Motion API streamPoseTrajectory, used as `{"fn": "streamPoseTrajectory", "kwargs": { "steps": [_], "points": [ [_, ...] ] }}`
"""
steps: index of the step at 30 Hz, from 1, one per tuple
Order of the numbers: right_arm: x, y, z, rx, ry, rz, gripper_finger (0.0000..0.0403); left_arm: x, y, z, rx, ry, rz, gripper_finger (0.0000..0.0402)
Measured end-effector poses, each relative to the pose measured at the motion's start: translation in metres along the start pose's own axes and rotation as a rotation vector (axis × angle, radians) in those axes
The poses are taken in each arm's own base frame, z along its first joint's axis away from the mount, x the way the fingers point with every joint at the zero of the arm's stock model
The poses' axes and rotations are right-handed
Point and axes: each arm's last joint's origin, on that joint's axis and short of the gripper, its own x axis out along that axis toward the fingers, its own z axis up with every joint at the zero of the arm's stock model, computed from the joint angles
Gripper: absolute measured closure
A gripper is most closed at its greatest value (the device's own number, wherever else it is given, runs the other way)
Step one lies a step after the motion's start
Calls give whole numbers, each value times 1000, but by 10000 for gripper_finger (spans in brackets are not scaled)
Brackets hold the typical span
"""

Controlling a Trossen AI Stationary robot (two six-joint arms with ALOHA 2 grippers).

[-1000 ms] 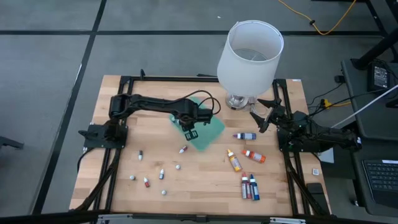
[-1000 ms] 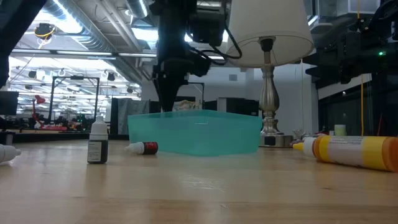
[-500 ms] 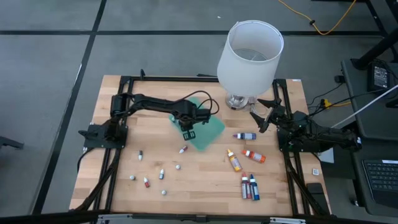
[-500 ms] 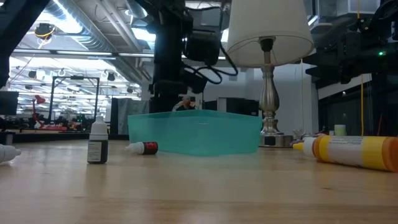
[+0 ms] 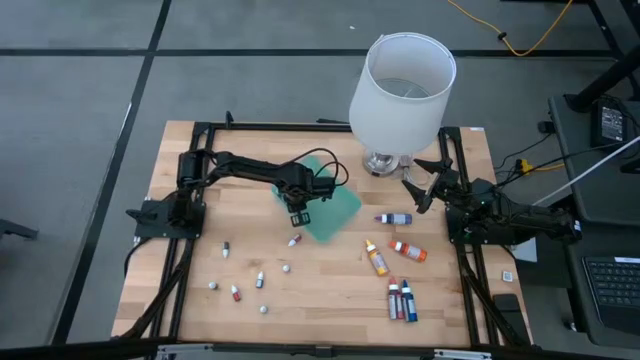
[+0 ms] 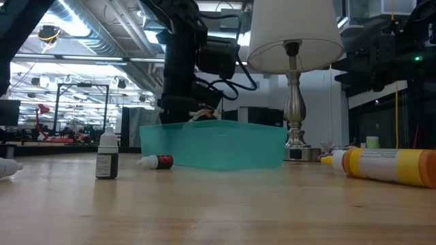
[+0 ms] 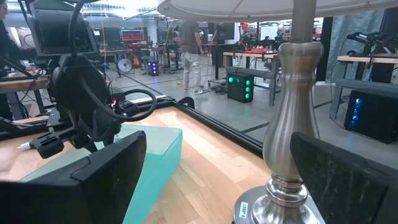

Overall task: Pick & Place food coloring
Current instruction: Put the top small blue food coloring bottle into the green bin, then put the small pink food coloring bottle into the green bin

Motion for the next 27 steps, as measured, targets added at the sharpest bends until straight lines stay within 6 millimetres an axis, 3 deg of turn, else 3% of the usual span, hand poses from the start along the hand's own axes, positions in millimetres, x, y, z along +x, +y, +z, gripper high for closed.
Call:
{"fn": "streamPoseTrajectory", "kwargs": {
  "steps": [21, 27],
  "points": [
    [0, 0, 0, 0, 0, 0, 6, -19, 3, -4, -25, -30, -24, 191],
    [0, 0, 0, 0, 0, 0, 6, -33, 7, -10, -22, -38, -28, 176]
  ]
}}
